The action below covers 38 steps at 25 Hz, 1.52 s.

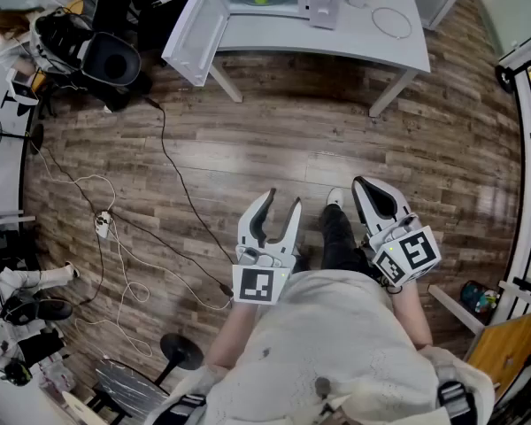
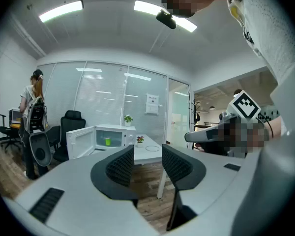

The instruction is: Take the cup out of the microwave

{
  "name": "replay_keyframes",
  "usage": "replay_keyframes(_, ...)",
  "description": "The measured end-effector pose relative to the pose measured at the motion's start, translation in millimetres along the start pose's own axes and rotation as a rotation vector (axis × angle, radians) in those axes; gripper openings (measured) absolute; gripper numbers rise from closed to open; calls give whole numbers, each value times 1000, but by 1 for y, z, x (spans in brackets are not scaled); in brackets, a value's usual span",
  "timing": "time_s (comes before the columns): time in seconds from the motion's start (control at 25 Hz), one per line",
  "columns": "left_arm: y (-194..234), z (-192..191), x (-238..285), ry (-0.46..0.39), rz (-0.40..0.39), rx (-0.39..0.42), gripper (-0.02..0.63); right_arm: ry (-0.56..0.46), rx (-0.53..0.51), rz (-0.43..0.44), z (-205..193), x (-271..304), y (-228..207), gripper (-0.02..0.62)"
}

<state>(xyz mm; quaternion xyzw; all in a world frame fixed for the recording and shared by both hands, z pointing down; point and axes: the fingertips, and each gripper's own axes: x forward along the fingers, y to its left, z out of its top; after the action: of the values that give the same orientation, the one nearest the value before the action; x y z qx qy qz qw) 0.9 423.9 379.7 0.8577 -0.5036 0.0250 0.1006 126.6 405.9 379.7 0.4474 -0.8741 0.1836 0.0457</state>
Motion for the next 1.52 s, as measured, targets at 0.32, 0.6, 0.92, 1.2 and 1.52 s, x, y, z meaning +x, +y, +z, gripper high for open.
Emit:
replay_keyframes(0.32,46,-7,-149,-56,-29,39,187,-57,45,-33,-56,-35,151,6)
replay_keyframes(0.6,53,-3,-189,-67,-9,34,190,-108,-22,-20,-53,-43,195,6)
replay_keyframes(0.92,55,9,-165,-98,-14,46,192,-103,-30,-29,-39,-31,177,8)
replay_keyframes(1.2,52,13,-132,-76,-8,45,192,-116,8,0,-22,-20,148,8)
replay_keyframes(1.52,49,24,-60,-75,22,45,193,-103,-16,27,7,11,86,8)
